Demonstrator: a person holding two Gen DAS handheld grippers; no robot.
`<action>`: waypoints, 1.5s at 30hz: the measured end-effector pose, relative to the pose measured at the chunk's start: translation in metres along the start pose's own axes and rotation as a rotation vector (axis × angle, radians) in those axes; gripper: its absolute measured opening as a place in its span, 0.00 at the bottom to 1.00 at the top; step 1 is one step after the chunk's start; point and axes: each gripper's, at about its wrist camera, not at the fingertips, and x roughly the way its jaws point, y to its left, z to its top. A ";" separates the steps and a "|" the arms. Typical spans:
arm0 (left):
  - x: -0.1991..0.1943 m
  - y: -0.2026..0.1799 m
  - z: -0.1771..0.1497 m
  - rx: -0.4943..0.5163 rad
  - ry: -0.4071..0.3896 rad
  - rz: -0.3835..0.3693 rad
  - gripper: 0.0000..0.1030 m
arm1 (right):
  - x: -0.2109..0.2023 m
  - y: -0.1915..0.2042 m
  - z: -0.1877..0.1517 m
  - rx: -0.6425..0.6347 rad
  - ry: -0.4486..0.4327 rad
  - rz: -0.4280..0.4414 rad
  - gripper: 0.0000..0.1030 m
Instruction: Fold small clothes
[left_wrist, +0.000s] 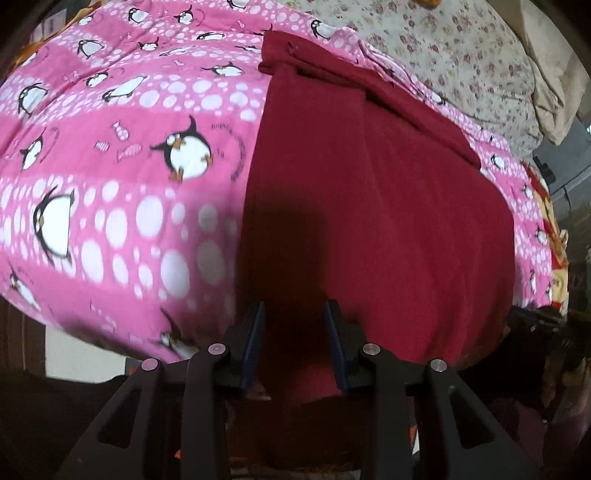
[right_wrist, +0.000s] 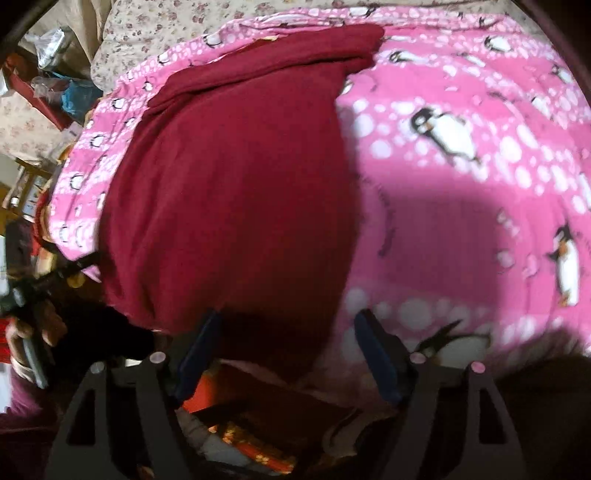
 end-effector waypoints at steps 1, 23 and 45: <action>0.000 -0.001 -0.003 0.002 -0.003 0.005 0.12 | 0.001 -0.001 0.000 0.006 0.005 0.011 0.77; -0.049 -0.001 0.012 -0.028 -0.105 -0.151 0.00 | -0.040 0.015 0.009 -0.030 -0.167 0.191 0.11; -0.025 0.012 0.011 -0.084 0.032 -0.018 0.28 | -0.057 -0.022 0.039 0.102 -0.153 0.147 0.57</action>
